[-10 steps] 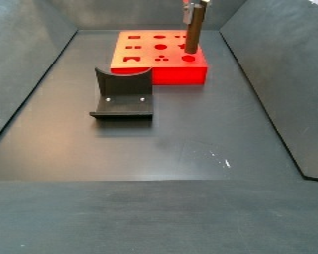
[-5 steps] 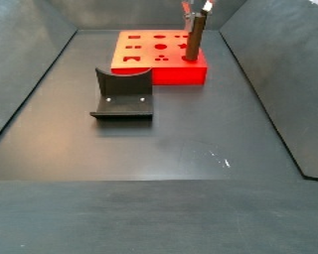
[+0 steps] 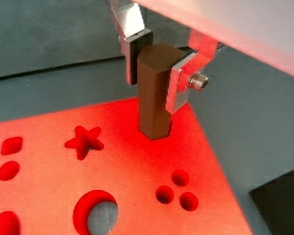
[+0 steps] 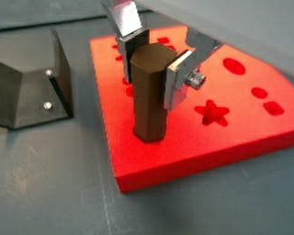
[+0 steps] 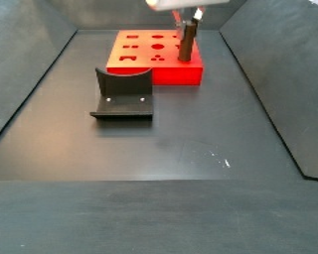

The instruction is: Insert the hexagon object.

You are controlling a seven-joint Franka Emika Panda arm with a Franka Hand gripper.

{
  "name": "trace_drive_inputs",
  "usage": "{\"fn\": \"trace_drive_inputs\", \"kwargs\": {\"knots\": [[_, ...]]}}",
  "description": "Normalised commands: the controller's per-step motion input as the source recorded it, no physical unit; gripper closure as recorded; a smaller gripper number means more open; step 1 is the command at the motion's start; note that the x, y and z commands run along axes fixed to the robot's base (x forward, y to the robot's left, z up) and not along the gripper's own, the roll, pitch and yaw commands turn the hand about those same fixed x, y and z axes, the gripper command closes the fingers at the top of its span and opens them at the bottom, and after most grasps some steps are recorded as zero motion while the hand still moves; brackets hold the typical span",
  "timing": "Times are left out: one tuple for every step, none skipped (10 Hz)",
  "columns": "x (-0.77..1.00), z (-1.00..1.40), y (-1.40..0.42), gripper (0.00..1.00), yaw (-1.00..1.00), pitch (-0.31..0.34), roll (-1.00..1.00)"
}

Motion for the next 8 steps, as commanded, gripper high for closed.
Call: {"fn": "trace_drive_inputs", "kwargs": {"knots": [[0.03,-0.42,0.0,1.0,-0.01,0.066,0.18],[0.0,-0.5,0.0,1.0,-0.07,0.077,0.11],[-0.01,-0.51,0.03,1.0,-0.09,0.051,0.07],[-0.01,-0.46,0.04,1.0,-0.07,0.009,0.02],[0.0,-0.46,0.02,1.0,-0.07,0.0,0.01],[0.0,-0.33,0.0,1.0,-0.05,0.0,0.01],[0.0,0.0,0.0,1.0,0.0,0.0,-0.01],[0.0,0.0,0.0,1.0,0.0,0.0,0.0]]}}
